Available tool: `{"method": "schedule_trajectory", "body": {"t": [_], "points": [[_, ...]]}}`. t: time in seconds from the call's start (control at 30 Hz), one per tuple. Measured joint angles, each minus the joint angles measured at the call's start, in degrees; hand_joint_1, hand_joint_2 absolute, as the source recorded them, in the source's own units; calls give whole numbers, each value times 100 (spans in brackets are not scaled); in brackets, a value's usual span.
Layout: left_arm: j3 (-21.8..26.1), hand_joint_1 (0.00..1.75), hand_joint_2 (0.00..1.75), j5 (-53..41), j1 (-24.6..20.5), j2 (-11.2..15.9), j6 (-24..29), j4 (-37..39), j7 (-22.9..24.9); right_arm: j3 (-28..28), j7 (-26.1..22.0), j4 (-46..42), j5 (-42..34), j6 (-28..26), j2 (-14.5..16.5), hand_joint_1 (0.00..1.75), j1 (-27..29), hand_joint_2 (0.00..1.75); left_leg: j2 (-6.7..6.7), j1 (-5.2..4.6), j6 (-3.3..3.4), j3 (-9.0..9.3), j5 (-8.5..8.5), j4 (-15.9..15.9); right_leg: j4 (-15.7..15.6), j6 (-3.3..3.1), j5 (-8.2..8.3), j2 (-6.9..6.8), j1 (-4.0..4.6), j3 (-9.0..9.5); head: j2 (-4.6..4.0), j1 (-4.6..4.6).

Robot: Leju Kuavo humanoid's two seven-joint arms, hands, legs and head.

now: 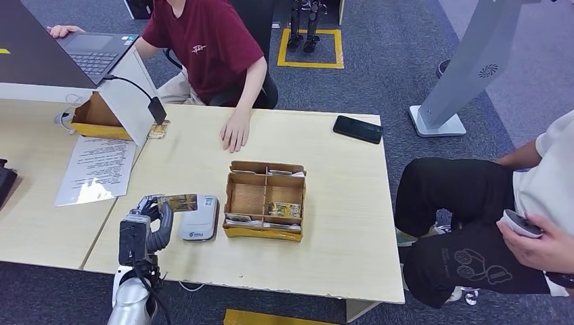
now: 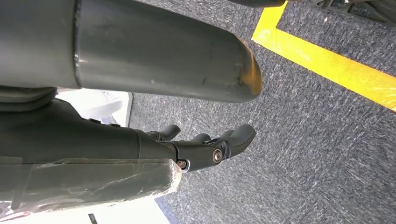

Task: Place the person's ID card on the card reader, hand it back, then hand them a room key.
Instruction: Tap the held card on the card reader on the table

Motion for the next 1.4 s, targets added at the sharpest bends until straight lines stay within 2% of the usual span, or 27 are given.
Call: {"method": "schedule_trajectory", "body": {"t": [0.17,0.47,0.7,1.03,1.4], "points": [[-33,175,175,27,-10,64,-101,42,276,-78,2,0,92,-10,9,0,-1,0,1,0,0,0,0,0,0,0,0,0,0,0,0,1],[-96,175,175,-10,-84,70,-79,222,360,-174,35,0,149,-23,43,0,-4,0,1,0,0,0,0,0,0,0,0,0,0,-1,0,1],[-96,175,175,-333,-360,69,423,593,611,-193,16,0,265,-21,54,0,-9,0,0,0,1,0,1,0,0,0,0,-2,0,0,0,0],[-67,175,175,-435,-813,73,773,1368,633,-198,-2,0,474,-12,60,0,-13,0,-1,0,-2,-1,4,0,1,0,1,-2,0,1,0,1],[40,175,175,-489,-936,122,848,1873,661,-199,3,0,557,-7,92,0,-14,0,0,0,-2,-1,4,0,1,0,0,-1,0,0,0,1]]}}
